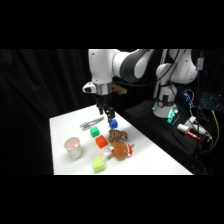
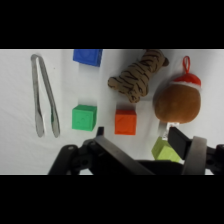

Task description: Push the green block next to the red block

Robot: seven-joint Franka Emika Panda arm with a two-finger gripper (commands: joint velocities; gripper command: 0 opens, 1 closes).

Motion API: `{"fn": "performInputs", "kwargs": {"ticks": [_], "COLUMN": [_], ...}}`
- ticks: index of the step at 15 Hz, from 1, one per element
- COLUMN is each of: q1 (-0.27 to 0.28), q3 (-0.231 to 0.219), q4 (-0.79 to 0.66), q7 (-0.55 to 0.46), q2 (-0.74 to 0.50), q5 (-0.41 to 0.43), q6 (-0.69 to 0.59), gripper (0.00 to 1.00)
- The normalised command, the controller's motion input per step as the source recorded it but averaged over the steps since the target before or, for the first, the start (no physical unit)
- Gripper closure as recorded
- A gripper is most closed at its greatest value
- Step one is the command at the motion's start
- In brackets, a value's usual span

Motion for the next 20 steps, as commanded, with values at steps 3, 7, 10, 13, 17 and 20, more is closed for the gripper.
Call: {"fn": "performInputs", "kwargs": {"ticks": [3,7,10,13,17,20], "q1": [-0.026,-0.093,-0.141,-0.129,-0.11,-0.114], "q3": [0.011,-0.037,-0.083,-0.071,-0.056,-0.036], "q4": [0.02,0.1,0.2,0.25,0.24,0.28], "q7": [-0.02,-0.15,-0.24,-0.28,-0.29,-0.29], "q2": [0.02,0.07,0.12,0.14,0.13,0.2], "q5": [0.002,0.038,0.027,0.015,-0.013,0.042], "q6": [0.01,0.1,0.13,0.12,0.07,0.09], "gripper": [0.0,0.0,0.0,0.0,0.0,0.0]}}
